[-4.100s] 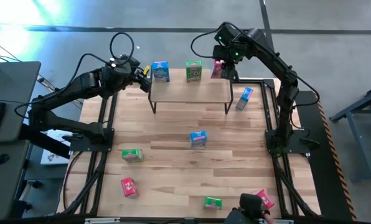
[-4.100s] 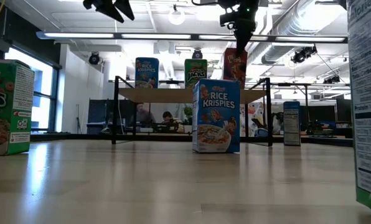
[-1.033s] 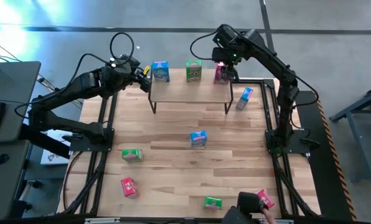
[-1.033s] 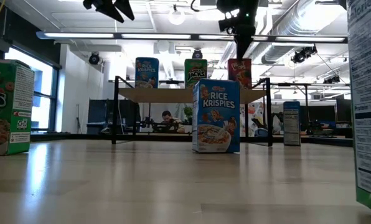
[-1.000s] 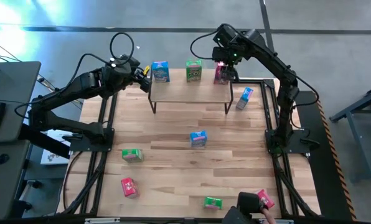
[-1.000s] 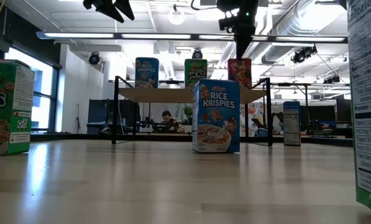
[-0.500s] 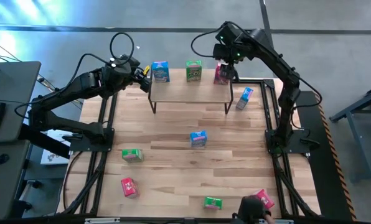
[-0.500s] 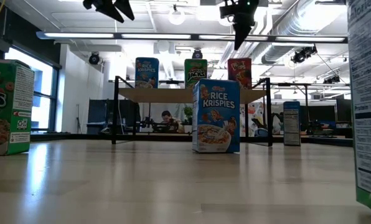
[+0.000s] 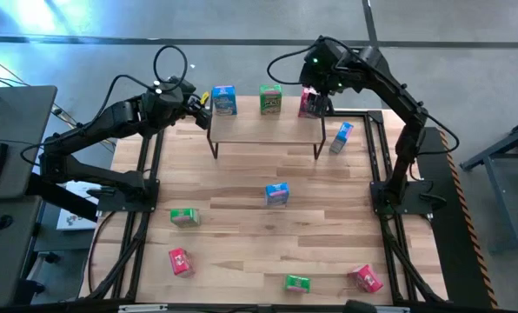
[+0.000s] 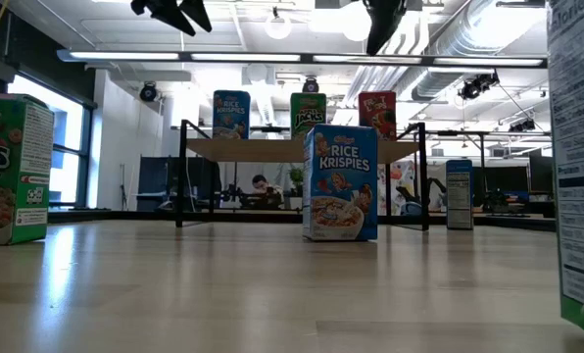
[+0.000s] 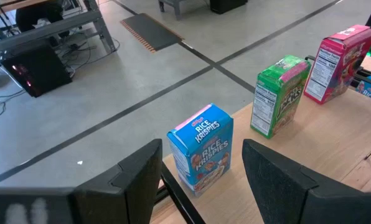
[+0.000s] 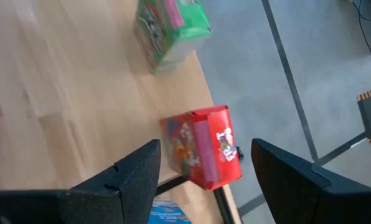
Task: Stack cereal on shelf
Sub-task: Put the bottom blue cereal box on the shelf aligned with the other blue cereal box
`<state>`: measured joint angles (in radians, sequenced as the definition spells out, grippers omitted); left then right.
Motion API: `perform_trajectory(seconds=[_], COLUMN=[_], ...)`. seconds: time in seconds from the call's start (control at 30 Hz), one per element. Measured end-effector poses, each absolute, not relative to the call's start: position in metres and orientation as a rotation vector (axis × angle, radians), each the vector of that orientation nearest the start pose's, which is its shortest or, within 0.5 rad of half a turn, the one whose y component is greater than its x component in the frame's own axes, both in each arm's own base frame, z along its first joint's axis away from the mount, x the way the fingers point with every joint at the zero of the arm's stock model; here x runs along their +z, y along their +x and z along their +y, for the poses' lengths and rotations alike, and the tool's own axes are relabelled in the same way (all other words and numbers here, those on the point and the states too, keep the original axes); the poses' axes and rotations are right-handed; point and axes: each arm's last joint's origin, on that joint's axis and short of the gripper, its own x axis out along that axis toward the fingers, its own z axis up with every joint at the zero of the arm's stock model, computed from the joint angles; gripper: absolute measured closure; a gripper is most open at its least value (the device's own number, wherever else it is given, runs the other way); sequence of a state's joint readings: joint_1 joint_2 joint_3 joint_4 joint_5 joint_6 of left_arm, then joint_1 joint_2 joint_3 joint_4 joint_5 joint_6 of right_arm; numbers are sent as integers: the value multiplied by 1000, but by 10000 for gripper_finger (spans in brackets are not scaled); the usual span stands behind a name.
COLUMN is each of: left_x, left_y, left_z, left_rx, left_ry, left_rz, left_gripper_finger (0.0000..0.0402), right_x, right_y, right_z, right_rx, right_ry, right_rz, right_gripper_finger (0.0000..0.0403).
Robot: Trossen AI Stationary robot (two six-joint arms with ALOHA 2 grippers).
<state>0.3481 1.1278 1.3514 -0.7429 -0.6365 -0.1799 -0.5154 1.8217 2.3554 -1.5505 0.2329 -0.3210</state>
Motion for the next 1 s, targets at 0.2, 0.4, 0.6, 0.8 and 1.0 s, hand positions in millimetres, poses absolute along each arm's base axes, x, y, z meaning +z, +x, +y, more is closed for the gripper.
perform_trajectory(seconds=[0.2, 0.4, 0.6, 0.8, 1.0], left_x=[410, 409, 409, 410, 409], left_y=[193, 194, 194, 194, 195], left_z=[88, 87, 87, 87, 86], left_rx=[991, 980, 974, 972, 922], left_ry=[-89, -91, -93, -94, -108], left_rz=[448, 448, 448, 443, 447], left_gripper_finger=[188, 188, 188, 188, 188], right_x=[459, 463, 464, 464, 463], right_y=[272, 277, 285, 292, 297], right_z=[-142, -120, -97, -72, -51], right_rx=[-512, -490, -385, -327, -262], right_ry=[-76, -31, 58, 83, 105], right_rz=[1092, 1047, 1009, 997, 993], right_gripper_finger=[159, 159, 159, 159, 159])
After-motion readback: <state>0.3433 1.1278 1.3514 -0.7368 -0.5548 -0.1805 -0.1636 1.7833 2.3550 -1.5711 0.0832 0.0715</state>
